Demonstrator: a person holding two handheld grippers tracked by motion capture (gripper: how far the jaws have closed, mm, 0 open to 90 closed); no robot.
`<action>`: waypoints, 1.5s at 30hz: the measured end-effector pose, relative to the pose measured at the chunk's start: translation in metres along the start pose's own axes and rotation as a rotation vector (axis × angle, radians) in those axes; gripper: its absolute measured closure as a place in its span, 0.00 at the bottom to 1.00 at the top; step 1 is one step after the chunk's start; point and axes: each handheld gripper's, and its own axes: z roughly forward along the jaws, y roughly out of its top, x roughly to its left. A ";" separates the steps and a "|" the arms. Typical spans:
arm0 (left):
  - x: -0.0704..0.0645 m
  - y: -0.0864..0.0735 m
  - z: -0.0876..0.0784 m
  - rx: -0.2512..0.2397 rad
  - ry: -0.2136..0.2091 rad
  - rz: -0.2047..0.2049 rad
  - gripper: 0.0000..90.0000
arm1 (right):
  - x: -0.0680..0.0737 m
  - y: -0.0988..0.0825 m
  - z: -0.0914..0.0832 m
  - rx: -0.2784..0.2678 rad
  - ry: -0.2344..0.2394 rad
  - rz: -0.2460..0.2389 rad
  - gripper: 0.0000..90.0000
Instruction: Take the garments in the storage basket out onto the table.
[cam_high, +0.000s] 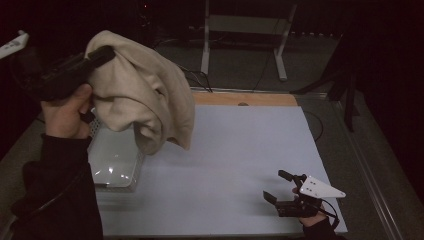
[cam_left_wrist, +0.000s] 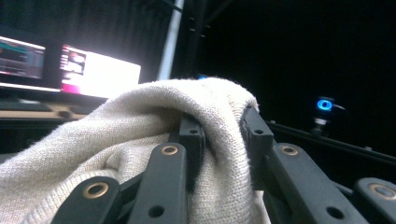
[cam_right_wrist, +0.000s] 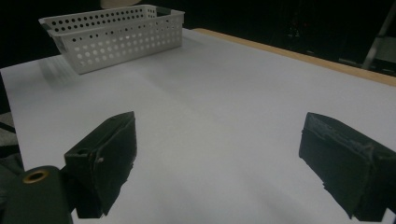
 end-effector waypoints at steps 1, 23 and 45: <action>-0.001 0.000 0.004 0.004 -0.007 -0.003 0.85 | 0.000 0.000 0.000 0.000 -0.001 -0.003 0.13; -0.007 -0.035 0.095 0.047 -0.153 -0.059 0.85 | -0.001 0.001 -0.003 -0.017 0.000 0.000 0.13; 0.007 -0.125 0.172 0.193 -0.181 -0.144 0.85 | -0.003 0.000 -0.004 -0.022 0.001 0.013 0.13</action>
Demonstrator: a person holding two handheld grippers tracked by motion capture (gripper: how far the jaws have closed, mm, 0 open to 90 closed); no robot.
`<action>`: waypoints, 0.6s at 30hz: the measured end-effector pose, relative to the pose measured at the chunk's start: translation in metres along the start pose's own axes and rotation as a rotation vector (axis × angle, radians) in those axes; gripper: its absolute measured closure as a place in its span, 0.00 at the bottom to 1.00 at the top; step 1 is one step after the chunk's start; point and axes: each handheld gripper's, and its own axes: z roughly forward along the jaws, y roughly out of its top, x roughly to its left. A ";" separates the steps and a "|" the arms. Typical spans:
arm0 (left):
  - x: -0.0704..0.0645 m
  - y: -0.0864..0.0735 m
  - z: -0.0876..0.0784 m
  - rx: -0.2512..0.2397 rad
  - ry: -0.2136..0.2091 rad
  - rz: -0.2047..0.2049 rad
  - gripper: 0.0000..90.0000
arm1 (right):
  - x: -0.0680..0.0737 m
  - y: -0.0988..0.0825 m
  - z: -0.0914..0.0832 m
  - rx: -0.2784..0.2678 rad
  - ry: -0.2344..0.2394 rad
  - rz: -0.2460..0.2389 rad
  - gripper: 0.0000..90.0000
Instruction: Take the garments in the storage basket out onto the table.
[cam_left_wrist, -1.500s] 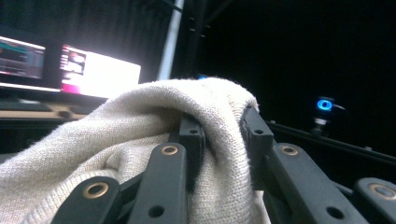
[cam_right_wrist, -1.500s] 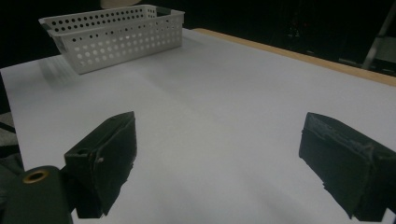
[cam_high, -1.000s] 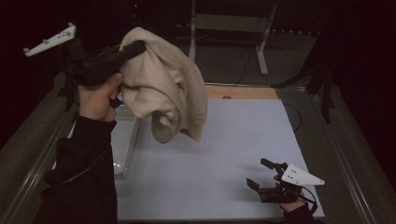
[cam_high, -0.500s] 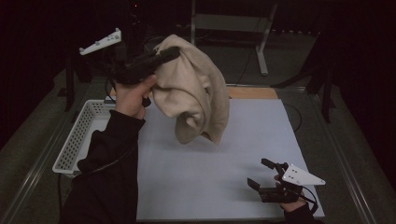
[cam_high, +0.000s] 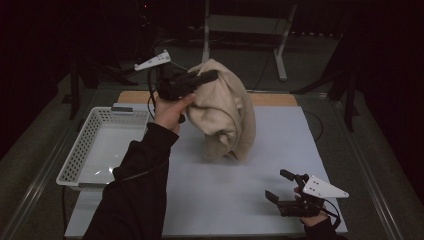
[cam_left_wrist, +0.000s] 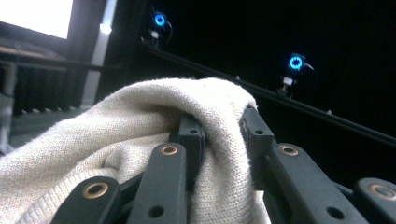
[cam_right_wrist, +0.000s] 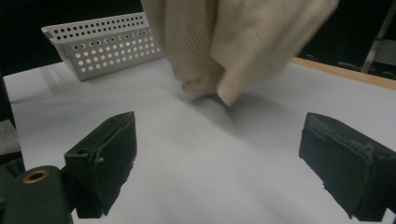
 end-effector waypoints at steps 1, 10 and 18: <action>0.003 -0.006 0.005 0.010 -0.006 -0.015 0.84 | 0.000 0.000 0.000 0.001 -0.001 -0.002 0.13; 0.020 -0.046 0.030 0.093 0.006 -0.063 0.84 | 0.000 -0.001 0.001 0.003 0.002 -0.001 0.13; 0.034 -0.080 0.051 0.131 0.009 -0.115 0.84 | -0.001 -0.001 0.002 0.004 -0.007 -0.003 0.13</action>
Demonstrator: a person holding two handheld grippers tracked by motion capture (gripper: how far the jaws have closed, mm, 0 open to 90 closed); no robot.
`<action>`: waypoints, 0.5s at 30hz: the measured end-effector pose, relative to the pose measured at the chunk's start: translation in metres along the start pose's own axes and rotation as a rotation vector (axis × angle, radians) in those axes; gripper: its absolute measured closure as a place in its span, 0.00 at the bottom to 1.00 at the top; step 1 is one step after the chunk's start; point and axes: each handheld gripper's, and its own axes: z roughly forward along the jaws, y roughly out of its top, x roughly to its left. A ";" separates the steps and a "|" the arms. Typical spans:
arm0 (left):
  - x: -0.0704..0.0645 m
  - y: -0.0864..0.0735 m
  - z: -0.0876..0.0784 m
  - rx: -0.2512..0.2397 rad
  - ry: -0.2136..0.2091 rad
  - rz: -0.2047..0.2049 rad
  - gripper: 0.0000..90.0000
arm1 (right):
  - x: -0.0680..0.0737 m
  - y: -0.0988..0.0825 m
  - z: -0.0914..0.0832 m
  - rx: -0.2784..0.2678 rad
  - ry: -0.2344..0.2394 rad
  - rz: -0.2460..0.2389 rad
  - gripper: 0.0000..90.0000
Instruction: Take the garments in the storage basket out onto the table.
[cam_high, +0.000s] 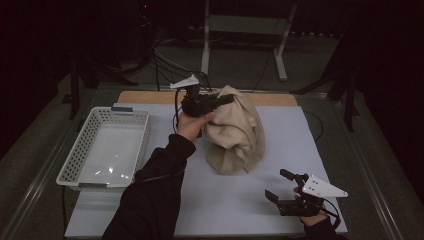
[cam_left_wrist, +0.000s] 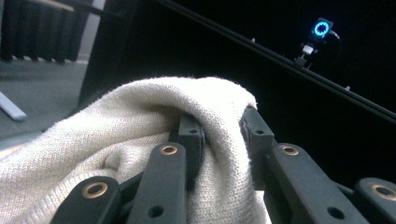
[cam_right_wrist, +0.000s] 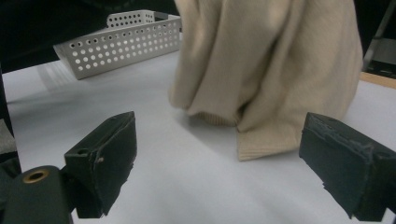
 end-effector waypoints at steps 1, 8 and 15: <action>0.002 -0.006 0.006 0.011 -0.002 -0.004 0.84 | 0.000 0.000 0.000 0.002 0.000 0.003 0.13; 0.014 -0.036 0.033 0.064 0.022 -0.031 0.82 | 0.000 -0.001 0.000 0.004 -0.005 0.002 0.13; 0.023 -0.056 0.041 0.128 0.071 -0.014 0.73 | -0.002 -0.002 0.000 0.008 -0.008 0.006 0.13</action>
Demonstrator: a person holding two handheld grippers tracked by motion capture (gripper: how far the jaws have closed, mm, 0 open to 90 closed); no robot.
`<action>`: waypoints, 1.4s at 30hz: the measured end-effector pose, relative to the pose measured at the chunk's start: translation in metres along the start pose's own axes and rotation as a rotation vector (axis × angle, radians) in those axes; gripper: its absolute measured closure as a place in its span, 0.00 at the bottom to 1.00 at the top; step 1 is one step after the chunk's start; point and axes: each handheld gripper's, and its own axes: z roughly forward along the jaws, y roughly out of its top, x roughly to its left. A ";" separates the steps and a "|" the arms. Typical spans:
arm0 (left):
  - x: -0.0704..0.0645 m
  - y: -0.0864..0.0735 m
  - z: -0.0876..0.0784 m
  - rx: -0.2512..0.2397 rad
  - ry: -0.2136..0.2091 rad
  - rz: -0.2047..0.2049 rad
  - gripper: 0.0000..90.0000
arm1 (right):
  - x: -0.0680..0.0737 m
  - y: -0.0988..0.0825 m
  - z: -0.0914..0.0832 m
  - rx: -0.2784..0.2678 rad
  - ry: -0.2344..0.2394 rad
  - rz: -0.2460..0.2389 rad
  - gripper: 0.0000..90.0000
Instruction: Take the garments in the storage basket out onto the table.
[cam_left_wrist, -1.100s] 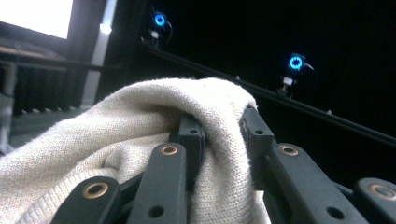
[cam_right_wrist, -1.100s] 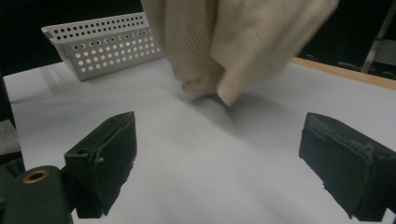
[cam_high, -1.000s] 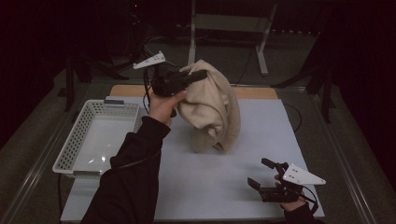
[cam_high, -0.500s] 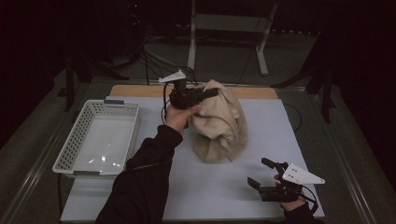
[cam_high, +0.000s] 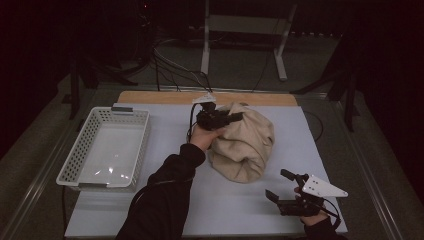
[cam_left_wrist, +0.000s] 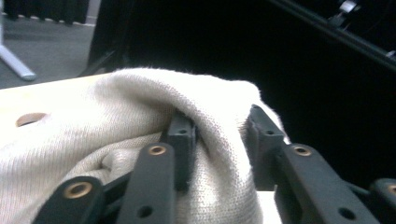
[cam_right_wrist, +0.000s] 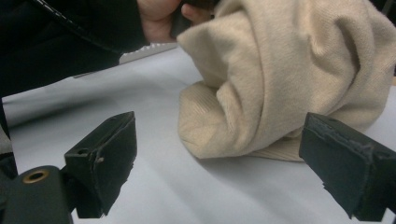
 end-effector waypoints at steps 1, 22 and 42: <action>0.000 0.000 0.000 0.004 0.009 0.000 0.69 | 0.000 0.000 0.000 0.002 -0.001 0.000 0.13; -0.038 0.048 -0.050 0.088 0.175 0.146 0.07 | 0.004 0.001 0.004 0.011 0.006 -0.006 0.13; -0.061 0.056 -0.083 0.193 0.226 0.234 0.00 | 0.003 0.000 0.003 0.014 0.003 -0.010 0.13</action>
